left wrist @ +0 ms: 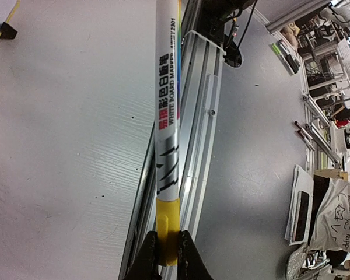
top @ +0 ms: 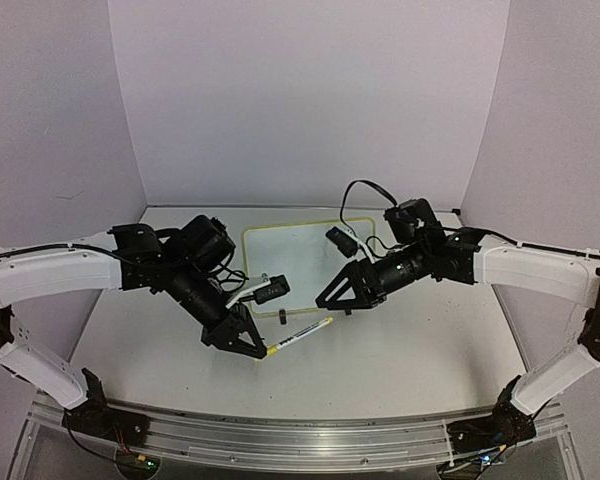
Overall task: Write a sentence on the whiteboard
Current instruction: Pass from the left arm to the right
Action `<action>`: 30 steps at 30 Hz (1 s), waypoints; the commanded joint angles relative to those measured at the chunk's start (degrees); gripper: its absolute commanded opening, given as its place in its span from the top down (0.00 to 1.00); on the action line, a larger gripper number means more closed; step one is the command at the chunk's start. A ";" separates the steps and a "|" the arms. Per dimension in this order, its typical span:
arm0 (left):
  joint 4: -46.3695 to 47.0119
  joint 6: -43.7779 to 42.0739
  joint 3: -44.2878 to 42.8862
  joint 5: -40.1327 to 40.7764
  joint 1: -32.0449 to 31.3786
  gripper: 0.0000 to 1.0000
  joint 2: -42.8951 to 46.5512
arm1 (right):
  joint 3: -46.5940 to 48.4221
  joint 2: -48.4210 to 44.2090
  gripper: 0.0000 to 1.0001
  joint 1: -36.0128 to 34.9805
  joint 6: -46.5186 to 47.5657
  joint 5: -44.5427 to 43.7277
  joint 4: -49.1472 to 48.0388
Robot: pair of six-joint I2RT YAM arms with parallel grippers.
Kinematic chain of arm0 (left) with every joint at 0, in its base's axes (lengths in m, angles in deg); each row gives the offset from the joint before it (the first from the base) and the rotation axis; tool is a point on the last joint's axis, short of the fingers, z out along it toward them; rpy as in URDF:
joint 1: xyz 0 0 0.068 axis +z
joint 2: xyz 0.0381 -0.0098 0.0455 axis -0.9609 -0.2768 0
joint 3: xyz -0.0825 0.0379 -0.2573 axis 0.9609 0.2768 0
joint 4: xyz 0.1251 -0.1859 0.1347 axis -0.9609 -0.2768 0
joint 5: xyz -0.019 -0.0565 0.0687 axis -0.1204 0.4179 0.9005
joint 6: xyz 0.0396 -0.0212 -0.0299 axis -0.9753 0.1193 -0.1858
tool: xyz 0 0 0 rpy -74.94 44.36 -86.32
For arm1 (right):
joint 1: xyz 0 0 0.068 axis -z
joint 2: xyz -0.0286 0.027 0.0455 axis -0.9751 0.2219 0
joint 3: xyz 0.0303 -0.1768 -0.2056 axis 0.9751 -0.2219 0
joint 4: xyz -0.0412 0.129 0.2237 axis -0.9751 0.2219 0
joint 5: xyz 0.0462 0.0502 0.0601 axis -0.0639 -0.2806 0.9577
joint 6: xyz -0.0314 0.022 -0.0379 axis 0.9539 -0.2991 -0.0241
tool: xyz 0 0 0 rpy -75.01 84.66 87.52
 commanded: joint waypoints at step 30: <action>0.05 -5.04 -8.70 -7.66 -1.51 1.00 -7.62 | 0.10 4.74 0.49 -10.47 0.17 6.99 -6.14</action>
